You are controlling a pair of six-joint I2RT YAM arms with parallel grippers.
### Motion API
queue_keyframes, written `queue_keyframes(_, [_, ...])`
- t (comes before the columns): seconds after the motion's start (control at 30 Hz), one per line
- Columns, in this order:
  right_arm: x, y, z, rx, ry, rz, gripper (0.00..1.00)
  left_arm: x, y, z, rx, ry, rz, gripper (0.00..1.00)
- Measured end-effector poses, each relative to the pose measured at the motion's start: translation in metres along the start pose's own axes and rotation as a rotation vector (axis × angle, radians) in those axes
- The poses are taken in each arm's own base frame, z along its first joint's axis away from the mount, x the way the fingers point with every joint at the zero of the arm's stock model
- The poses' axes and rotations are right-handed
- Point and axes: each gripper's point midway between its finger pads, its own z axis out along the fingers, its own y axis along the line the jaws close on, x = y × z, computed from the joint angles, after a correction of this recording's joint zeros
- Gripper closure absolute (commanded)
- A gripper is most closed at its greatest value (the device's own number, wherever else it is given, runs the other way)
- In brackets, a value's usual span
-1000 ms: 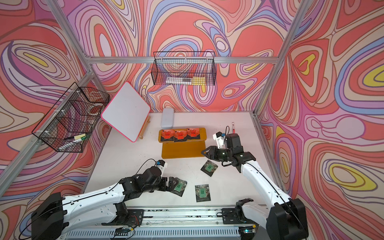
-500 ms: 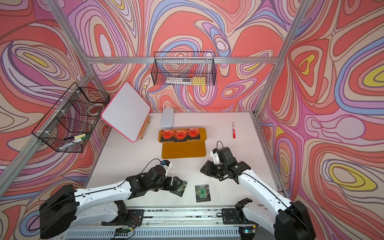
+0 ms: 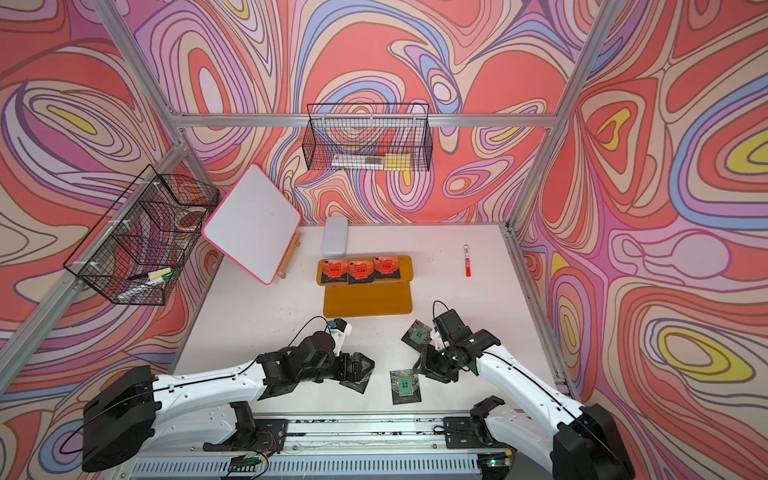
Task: Place the tea bags on the shelf by color
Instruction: Pick up the tea bag from the center of the board.
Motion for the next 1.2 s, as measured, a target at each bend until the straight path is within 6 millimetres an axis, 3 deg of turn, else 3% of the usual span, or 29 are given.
queue_keyframes(0.33, [0.012,-0.009,0.016,0.012,0.052,0.009,0.61,0.009,-0.048,0.024,0.092,0.034,0.030,0.09])
queue_keyframes(0.67, [0.015,-0.008,0.033,0.006,0.083,-0.001,0.61,0.014,-0.047,0.037,0.087,0.050,0.007,0.10])
queue_keyframes(1.2, [0.014,0.024,0.049,-0.104,0.072,-0.035,0.63,0.018,-0.040,0.037,0.068,0.051,-0.032,0.13])
